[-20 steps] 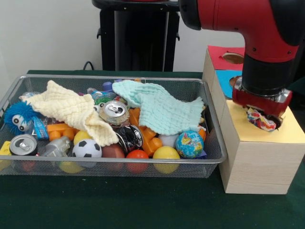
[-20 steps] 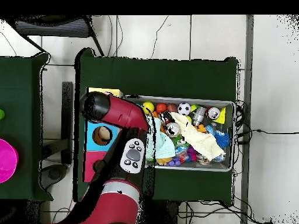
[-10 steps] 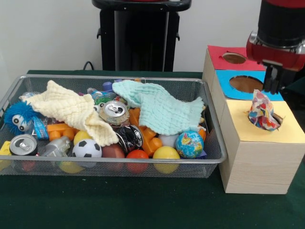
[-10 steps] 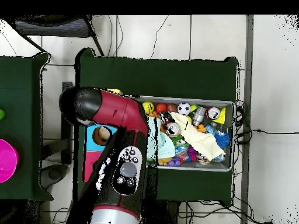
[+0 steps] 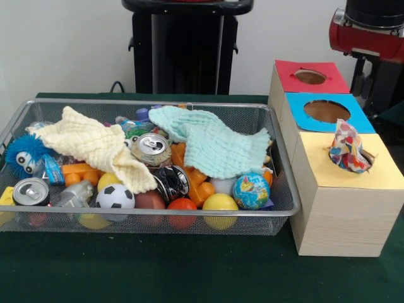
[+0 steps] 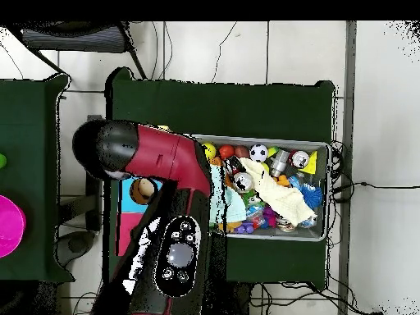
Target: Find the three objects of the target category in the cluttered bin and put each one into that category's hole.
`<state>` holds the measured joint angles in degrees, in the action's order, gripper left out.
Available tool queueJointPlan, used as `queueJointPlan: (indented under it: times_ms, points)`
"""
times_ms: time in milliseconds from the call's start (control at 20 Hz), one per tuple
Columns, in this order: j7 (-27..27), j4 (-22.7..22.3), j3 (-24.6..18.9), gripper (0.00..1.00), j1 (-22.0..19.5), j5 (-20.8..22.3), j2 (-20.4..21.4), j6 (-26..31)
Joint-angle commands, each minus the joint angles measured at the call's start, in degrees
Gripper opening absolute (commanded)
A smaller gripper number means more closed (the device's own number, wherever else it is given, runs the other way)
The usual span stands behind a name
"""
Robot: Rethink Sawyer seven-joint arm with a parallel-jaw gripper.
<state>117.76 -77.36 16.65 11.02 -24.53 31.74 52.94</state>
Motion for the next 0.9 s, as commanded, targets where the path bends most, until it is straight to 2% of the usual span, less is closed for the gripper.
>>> queueJointPlan:
  times_ms: [50, 250, 450, 650, 900]
  points:
    - [7.09, -3.54, -4.46, 0.0, -2.49, 1.02, -1.96, -14.99]
    - [6.33, -3.81, -7.18, 0.0, -3.68, 0.52, -3.97, -22.17]
    - [6.58, -4.27, -8.43, 0.0, -4.48, 0.5, -4.92, -25.35]
    - [6.49, -2.96, -8.65, 0.0, -4.74, 0.84, -6.54, -25.63]
    - [6.38, -2.45, -8.5, 0.0, -4.91, 1.2, -7.85, -23.2]
